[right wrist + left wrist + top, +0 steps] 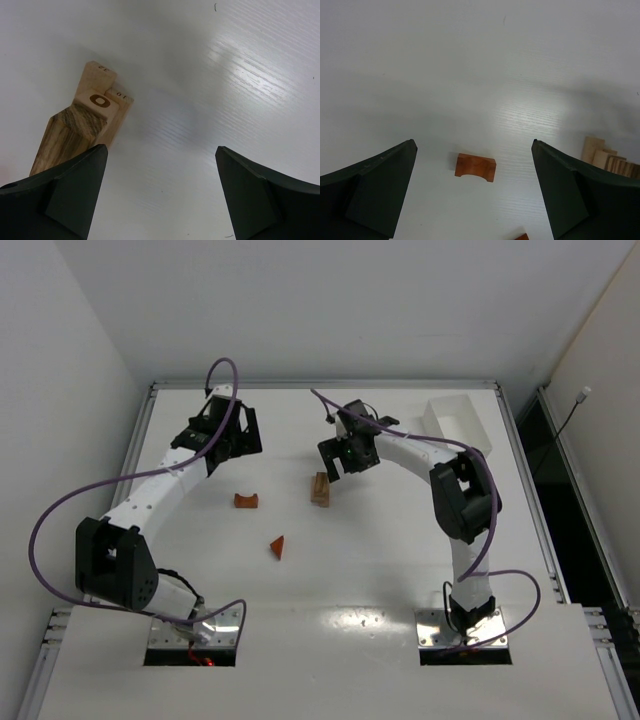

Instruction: Build the wood block tower

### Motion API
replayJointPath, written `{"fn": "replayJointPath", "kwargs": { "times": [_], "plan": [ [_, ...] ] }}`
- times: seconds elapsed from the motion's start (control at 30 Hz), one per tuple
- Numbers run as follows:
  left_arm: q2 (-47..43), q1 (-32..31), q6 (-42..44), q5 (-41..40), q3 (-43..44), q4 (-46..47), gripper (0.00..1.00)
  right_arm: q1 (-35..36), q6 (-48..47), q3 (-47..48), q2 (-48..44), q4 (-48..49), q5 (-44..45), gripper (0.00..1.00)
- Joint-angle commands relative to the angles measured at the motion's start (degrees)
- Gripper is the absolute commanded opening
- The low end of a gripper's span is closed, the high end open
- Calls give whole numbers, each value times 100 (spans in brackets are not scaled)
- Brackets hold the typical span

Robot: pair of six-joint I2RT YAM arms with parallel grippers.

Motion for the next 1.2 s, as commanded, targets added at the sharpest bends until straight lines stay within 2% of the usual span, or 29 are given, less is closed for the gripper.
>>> {"fn": "replayJointPath", "kwargs": {
  "times": [0.0, 0.4, 0.77, 1.17],
  "plan": [
    [25, 49, -43, 45, 33, 208, 100, 37, 103, 269, 79, 127, -130, 88],
    [25, 49, -43, 98, 33, 208, 100, 37, 103, 216, 26, 127, -191, 88],
    [25, 49, -96, 98, -19, 208, 100, 37, 103, -302, -273, 74, -77, 88],
    [25, 49, -96, 98, -19, 208, 100, 37, 217, -250, -220, 74, -306, 88]
  ]
}}
